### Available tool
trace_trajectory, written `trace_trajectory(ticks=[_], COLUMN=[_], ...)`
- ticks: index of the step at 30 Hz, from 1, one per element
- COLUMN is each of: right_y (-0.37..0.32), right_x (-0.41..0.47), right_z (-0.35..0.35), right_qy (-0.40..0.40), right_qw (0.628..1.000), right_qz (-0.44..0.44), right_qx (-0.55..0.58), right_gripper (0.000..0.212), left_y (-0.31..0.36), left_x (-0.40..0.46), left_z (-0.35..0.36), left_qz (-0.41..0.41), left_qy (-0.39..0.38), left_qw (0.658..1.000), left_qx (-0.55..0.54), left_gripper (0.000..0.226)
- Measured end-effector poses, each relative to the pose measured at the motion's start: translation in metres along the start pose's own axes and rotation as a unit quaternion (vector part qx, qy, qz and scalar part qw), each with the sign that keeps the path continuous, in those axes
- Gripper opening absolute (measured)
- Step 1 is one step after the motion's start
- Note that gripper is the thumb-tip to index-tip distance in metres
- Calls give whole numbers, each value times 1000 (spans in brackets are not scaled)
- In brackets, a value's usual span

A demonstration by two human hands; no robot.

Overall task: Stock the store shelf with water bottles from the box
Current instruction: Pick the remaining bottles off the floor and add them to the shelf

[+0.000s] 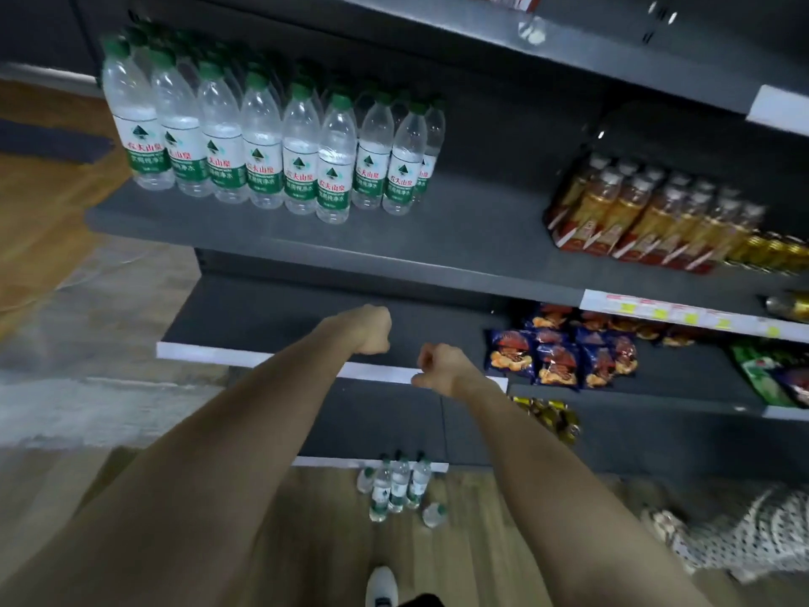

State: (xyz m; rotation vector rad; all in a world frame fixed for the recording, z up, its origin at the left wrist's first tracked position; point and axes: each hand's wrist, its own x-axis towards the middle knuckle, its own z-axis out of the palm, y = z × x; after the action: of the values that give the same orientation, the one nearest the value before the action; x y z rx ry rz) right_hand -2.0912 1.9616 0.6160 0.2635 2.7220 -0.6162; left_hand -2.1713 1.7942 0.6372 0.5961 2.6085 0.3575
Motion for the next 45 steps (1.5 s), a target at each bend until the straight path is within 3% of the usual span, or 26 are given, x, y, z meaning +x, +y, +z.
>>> trace_trajectory(ticks=[10, 15, 20, 24, 26, 28, 32, 35, 45], right_y=[102, 159, 212, 254, 272, 289, 317, 337, 406], right_x=[-17, -2, 19, 26, 29, 33, 43, 51, 87], right_z=[53, 87, 129, 167, 181, 198, 238, 267, 398], right_qy=[-63, -118, -139, -167, -174, -173, -174, -164, -106], right_qw=[992, 987, 983, 973, 966, 957, 933, 915, 857], right_qz=[97, 106, 102, 114, 129, 165, 234, 272, 412], right_qx=[48, 38, 61, 111, 138, 162, 210, 247, 291], right_gripper=[22, 22, 22, 8, 18, 27, 36, 44, 19], left_y=[47, 73, 93, 100, 102, 104, 106, 109, 88], left_x=[35, 57, 79, 103, 112, 125, 154, 175, 257], left_z=[107, 161, 215, 264, 286, 305, 351, 392, 544], left_qz=[13, -1, -21, -27, -27, -22, 1, 32, 95], left_qy=[-87, -126, -135, -178, -200, -217, -258, -273, -325], left_qw=[996, 992, 990, 980, 974, 969, 961, 956, 931], left_qx=[7, 8, 35, 87, 107, 116, 102, 102, 135], left_gripper=[7, 15, 5, 18, 25, 25, 3, 8, 26])
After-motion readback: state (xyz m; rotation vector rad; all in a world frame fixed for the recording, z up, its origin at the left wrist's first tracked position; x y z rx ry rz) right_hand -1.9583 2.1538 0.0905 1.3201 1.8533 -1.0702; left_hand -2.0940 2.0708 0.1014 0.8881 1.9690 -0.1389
